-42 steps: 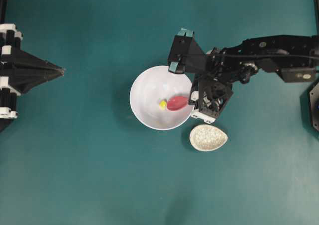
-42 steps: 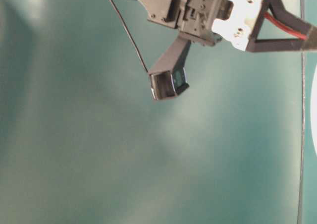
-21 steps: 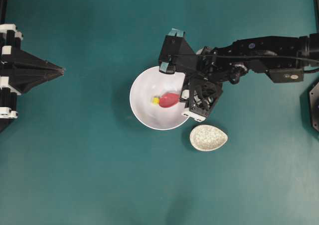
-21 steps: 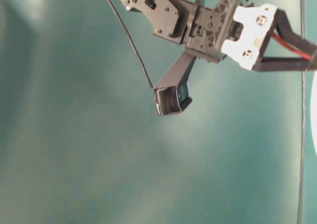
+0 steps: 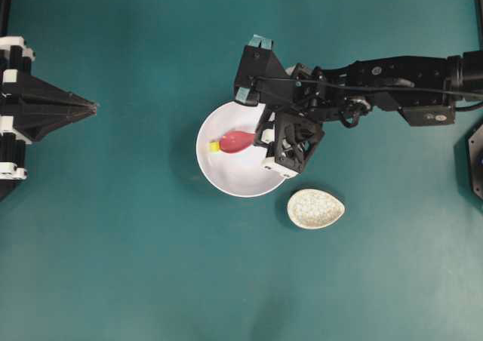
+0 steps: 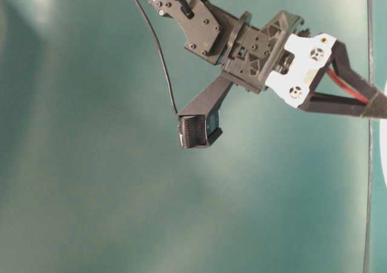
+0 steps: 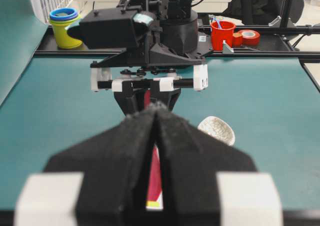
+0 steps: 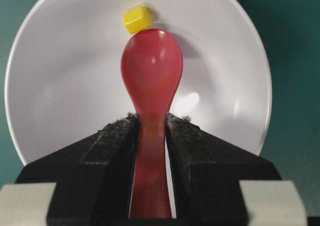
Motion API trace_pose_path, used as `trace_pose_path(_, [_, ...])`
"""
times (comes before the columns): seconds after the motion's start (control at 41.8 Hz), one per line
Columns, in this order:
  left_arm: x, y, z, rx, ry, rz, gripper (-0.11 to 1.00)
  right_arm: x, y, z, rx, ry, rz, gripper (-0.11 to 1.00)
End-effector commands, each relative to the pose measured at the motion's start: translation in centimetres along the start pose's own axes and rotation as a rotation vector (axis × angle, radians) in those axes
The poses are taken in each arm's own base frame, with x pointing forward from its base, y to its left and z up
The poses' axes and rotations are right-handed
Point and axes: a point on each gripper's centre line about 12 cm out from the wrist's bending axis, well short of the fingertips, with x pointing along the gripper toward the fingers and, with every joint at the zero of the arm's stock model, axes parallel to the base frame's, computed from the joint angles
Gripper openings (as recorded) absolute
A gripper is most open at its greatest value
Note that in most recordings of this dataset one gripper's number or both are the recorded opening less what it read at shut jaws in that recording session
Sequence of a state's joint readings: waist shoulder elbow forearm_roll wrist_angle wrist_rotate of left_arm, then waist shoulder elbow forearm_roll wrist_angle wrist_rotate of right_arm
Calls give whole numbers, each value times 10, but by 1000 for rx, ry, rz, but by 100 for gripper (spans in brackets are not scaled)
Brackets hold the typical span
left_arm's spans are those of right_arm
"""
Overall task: Scoop the yellow hexagonal prism block from the bowl with a spoon using the right arm.
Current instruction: 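Lower the spoon bowl into the white bowl beside the yellow block, then push the spoon under the yellow block to scoop it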
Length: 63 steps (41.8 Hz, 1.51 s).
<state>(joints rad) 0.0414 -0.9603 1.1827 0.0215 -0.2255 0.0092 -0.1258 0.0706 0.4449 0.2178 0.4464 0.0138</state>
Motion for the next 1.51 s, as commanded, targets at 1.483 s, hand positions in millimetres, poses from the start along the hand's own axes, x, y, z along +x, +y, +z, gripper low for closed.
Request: trace_pose_path(1.483, [2,0,5,3,-11,1,0,-60,17,1,188,372,-5,25])
